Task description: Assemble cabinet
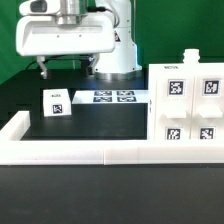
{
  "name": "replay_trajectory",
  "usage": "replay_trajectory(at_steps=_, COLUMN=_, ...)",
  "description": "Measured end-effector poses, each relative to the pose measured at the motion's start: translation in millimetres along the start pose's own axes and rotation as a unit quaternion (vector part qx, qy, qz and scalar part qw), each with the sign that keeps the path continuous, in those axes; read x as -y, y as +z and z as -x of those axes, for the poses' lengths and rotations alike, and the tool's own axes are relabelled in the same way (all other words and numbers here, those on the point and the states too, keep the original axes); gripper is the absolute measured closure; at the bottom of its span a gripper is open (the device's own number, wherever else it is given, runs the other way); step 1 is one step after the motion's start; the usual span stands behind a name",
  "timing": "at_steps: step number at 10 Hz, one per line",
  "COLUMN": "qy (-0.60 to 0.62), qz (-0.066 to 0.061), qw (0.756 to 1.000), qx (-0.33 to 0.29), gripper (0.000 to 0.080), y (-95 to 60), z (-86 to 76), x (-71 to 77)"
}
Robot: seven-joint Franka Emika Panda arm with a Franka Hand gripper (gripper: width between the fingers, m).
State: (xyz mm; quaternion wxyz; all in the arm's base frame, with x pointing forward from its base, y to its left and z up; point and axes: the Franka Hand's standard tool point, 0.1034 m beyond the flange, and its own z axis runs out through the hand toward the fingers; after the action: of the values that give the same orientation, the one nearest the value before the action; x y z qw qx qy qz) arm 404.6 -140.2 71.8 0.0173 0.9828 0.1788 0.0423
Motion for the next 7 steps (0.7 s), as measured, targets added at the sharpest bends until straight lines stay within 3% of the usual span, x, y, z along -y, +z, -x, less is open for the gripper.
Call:
replay_trajectory(at_steps=2, qy=0.001, qz=-0.001, qw=1.000, qx=0.008, gripper=0.0002, y=7.0, z=19.6, x=-16.5)
replay_trajectory(at_steps=6, qy=0.002, qz=-0.003, qw=1.000, qx=0.009, gripper=0.0002, y=8.5, z=16.9, x=-12.5)
replay_trajectory(at_steps=7, qy=0.014, qz=-0.007, qw=1.000, qx=0.016, gripper=0.0002, y=16.1, z=20.9, x=-9.7)
